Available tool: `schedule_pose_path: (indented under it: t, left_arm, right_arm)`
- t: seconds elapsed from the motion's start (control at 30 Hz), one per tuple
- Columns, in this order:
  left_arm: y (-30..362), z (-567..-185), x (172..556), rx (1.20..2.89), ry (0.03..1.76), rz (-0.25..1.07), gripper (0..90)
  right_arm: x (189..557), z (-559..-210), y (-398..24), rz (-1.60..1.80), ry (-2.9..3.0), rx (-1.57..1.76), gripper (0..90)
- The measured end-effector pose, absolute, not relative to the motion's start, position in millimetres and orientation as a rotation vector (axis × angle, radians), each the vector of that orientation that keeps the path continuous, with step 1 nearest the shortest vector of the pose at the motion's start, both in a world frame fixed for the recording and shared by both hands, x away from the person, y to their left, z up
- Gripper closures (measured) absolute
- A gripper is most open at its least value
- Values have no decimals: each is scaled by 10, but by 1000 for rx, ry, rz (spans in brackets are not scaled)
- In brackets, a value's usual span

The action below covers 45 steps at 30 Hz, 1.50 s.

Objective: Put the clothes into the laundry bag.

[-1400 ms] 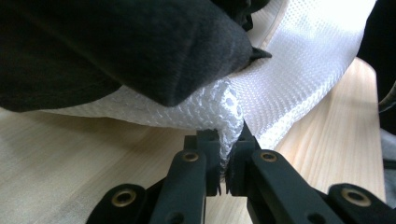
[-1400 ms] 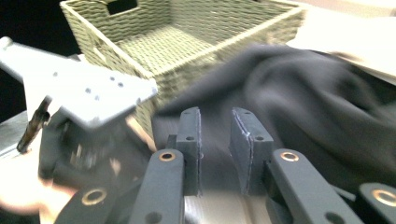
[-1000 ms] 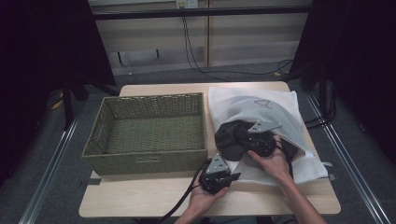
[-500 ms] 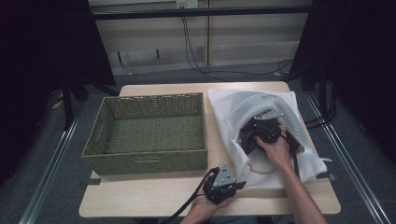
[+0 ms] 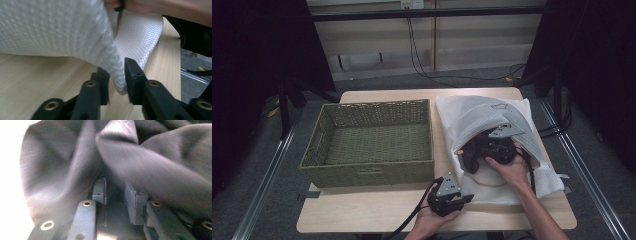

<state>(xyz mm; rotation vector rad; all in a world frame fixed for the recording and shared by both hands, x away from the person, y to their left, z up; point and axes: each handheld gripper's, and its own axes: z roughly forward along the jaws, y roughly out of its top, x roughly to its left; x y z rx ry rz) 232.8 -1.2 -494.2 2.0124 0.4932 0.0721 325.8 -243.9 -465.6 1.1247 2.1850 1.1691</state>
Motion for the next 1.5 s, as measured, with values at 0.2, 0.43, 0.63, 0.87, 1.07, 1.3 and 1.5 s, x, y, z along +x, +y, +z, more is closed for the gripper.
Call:
schedule_pose_path:
  t: [0.2, 0.43, 0.63, 0.87, 1.07, 1.3, 1.5]
  left_arm:
    - [169, -4800, 2332, 1979, 520, 131, 567]
    - [306, -4628, 2308, 1927, 430, 143, 700]
    - [215, -4566, 2267, 1960, 335, 174, 667]
    - [332, -4514, 2325, 1950, 327, 159, 676]
    - [337, -4418, 2386, 1925, 328, 187, 618]
    - [336, -4316, 2468, 1925, 337, 207, 564]
    - [315, -4331, 2461, 1969, 325, 233, 584]
  right_arm:
    - [2846, -4425, -2656, 1264, 2144, 1118, 633]
    - [2729, -4060, -2950, 1283, 2012, 1130, 536]
    - [2816, -3985, -2919, 1272, 1961, 1138, 431]
    - [2648, -3788, -3046, 1333, 1896, 1099, 480]
    - [2913, -3813, -3022, 1229, 1929, 1127, 434]
    - [2929, -3860, -2861, 1304, 1958, 1098, 888]
    - [2544, -4005, -2742, 1276, 2165, 1017, 885]
